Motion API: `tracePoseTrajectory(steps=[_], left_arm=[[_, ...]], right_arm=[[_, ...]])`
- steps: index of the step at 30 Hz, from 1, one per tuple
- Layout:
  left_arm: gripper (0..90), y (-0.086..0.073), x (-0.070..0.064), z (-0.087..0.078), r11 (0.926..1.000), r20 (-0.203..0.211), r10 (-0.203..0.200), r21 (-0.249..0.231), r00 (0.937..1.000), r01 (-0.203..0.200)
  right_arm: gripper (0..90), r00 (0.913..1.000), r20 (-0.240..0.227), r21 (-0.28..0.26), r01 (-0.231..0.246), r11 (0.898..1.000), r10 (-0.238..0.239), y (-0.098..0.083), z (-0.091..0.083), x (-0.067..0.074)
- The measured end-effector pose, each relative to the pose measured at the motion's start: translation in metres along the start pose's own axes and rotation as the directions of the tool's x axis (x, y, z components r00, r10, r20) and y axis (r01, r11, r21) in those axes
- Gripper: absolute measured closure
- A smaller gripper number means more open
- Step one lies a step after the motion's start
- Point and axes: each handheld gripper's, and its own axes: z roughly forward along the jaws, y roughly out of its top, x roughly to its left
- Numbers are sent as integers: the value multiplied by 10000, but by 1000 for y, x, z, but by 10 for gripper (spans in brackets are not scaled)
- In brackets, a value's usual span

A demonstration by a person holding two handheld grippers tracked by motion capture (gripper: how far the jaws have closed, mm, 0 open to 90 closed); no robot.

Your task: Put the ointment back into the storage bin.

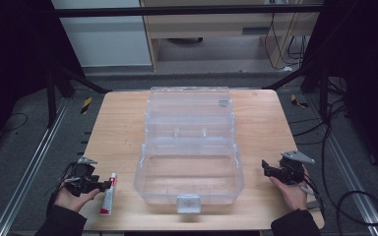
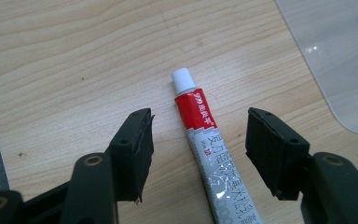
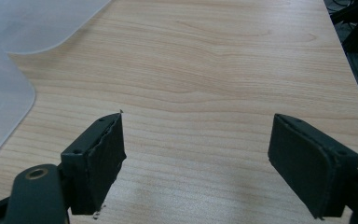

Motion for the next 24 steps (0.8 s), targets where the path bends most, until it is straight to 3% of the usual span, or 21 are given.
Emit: tracePoseTrajectory(steps=[8, 15, 24], left_arm=[[467, 2, 0, 10, 9967, -247, -93, 800, 9997, 113], [493, 5, -2, 13, 9952, -144, -118, 965, 9998, 132], [578, 10, -4, 23, 9898, -80, -466, 1343, 9989, 472]], right_arm=[[192, 9997, -25, 173, 229, 9996, -229, -1, 2, 1], [202, 9997, -112, 310, 240, 9992, -236, -2, 3, 2], [216, 9987, -264, 540, 444, 9976, -430, -2, 6, 3]])
